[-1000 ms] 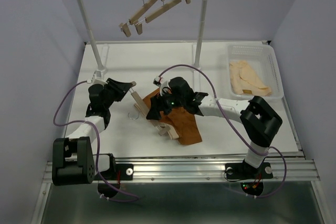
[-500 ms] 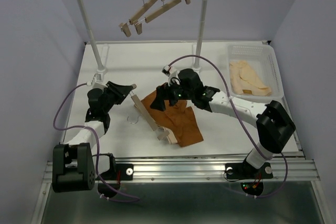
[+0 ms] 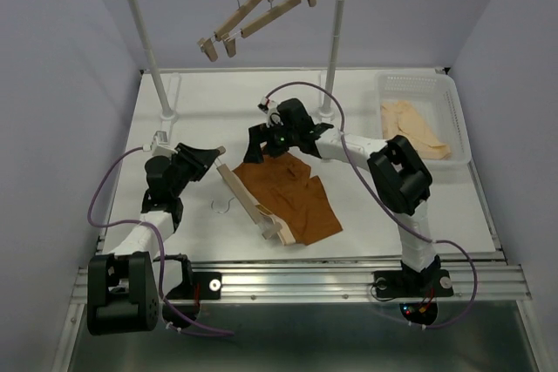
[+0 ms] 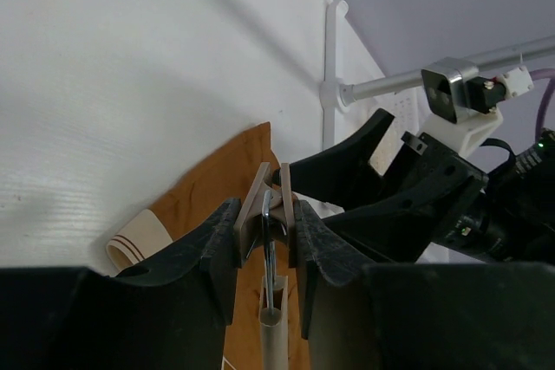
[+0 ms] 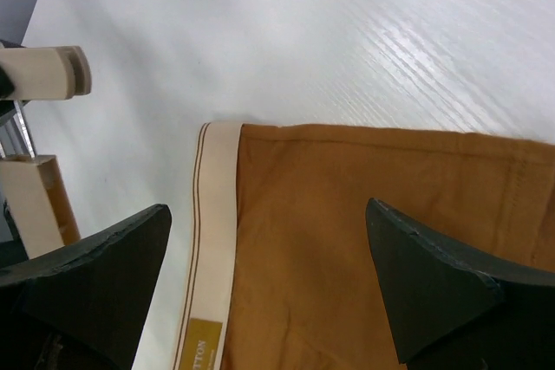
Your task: Clip the underwear to the hanger
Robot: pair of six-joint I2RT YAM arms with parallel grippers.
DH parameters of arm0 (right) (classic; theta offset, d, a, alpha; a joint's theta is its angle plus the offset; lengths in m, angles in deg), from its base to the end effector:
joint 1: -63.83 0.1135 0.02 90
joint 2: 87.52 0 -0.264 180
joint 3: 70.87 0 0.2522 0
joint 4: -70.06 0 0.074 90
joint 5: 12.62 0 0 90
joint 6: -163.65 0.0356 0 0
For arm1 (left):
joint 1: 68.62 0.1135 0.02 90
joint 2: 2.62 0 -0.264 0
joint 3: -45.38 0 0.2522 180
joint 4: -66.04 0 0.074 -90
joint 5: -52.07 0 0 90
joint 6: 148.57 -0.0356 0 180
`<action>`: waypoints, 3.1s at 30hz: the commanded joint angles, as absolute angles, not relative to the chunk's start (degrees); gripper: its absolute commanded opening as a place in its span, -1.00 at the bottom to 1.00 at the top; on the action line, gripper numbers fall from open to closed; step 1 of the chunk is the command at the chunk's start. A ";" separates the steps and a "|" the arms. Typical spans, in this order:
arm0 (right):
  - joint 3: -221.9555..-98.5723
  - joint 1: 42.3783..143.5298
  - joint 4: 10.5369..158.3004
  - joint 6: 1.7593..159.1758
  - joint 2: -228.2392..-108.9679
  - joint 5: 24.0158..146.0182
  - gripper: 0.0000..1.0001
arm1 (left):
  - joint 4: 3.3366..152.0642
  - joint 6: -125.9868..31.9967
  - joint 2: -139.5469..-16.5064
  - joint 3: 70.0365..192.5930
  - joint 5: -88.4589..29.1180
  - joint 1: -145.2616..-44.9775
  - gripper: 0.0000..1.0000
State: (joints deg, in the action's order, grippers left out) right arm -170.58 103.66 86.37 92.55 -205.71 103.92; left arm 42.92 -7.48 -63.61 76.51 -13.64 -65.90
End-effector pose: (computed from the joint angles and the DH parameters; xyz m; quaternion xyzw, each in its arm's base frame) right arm 0.3514 0.3138 0.2059 -0.2613 0.8288 0.3984 0.2933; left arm 0.2169 -0.0044 0.2063 -0.2060 0.7149 -0.4095 0.5280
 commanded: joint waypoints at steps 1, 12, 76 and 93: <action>-175.07 104.08 85.67 91.84 -210.30 107.87 1.00 | 40.08 -7.60 -63.00 75.85 -13.41 -65.54 -1.00; -168.31 100.75 84.70 105.28 -212.77 91.18 1.00 | 36.83 -8.21 -67.13 77.86 -9.64 -65.54 -1.00; -187.11 102.23 93.40 52.38 -215.57 109.80 0.76 | 28.21 -15.24 -95.61 94.30 10.50 -68.00 -1.00; -189.31 104.17 94.55 50.45 -222.70 104.10 0.62 | 28.12 -15.42 -96.31 94.83 11.37 -68.00 -1.00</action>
State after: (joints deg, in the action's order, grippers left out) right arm -187.91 104.19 95.31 51.00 -222.15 106.19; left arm 31.14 -14.72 -96.59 92.93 9.22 -67.82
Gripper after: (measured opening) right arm 0.818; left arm 0.375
